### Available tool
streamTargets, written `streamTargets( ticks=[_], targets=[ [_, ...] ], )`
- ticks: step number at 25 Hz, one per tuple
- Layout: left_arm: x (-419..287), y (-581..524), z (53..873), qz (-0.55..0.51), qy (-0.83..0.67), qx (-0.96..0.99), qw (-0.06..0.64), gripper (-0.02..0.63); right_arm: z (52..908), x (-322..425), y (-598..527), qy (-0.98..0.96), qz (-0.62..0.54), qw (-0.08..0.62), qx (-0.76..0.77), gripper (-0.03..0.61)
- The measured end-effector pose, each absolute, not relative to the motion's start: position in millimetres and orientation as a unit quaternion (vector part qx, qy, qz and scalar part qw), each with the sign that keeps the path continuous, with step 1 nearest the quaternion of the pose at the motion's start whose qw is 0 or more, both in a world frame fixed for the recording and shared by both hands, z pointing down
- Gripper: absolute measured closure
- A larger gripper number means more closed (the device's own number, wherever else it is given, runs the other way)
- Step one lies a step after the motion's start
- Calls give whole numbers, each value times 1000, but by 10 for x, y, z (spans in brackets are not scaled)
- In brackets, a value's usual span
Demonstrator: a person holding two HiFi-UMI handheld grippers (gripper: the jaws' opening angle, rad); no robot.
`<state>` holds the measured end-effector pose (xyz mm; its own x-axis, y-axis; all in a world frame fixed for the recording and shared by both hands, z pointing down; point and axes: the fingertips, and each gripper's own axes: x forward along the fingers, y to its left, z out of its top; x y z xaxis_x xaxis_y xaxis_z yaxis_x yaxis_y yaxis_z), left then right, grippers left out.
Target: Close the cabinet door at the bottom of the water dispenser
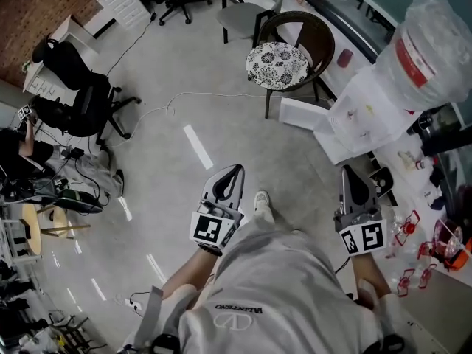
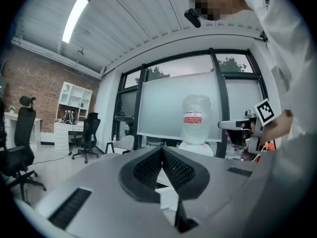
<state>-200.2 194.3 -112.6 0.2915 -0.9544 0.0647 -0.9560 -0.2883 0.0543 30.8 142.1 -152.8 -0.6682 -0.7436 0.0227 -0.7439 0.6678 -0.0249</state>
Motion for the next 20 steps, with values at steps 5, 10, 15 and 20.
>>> streamTargets(
  ticks=[5,10,15,20],
  targets=[
    [-2245,1609,-939,23,-559,827,55,604,-1471,9,1156,-904,7,14,427,561],
    [-2180,1211,-722,30,-526,846,76,604,-1433,-107,845,-899,7,9,438,561],
    [-2000,690,-553,31,-499,864,58,604,-1275,-195,452,-900,-5,9,436,561],
    [-1854,94,-229,5,-492,870,26,604,-630,-251,3,-906,-13,21,423,561]
  ],
)
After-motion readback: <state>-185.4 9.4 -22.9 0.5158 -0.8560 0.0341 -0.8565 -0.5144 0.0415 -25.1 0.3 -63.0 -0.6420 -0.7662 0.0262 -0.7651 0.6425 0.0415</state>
